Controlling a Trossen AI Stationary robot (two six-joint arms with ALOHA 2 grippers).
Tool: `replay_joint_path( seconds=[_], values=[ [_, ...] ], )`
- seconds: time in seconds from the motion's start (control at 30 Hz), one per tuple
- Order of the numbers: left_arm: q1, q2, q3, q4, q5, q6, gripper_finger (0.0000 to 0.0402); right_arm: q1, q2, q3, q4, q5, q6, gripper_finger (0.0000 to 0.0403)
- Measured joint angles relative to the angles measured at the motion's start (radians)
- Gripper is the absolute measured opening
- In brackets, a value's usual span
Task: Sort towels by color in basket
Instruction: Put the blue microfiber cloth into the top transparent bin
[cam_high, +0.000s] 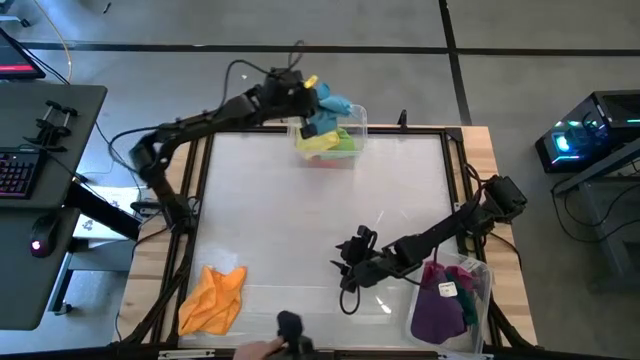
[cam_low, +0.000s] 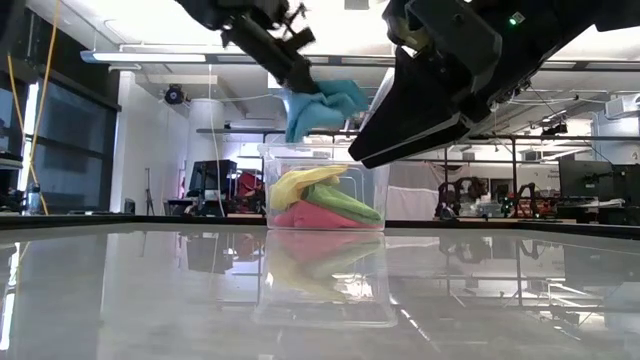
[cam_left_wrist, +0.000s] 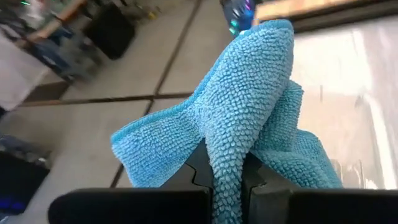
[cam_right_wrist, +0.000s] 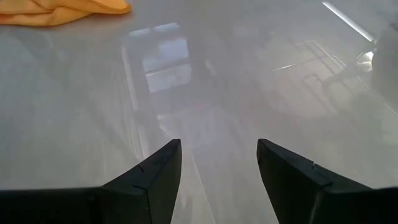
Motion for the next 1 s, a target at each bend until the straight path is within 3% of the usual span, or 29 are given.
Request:
replay_joint_path(
  seconds=[0.27, 0.57, 1.0],
  values=[
    [-0.001, 0.179, 0.061, -0.07, -0.005, 0.098, 0.0004, 0.0, 0.0, 0.0, -0.006, 0.001, -0.007, 0.0206],
    [-0.003, 0.267, 0.062, -0.068, -0.049, 0.157, 0.0031, 0.0, 0.0, 0.0, -0.014, 0.001, -0.01, 0.0206],
    [-0.017, 0.22, 0.061, -0.054, -0.044, 0.194, 0.0162, 0.0, 0.0, 0.0, -0.024, 0.005, -0.012, 0.0206]
  ],
)
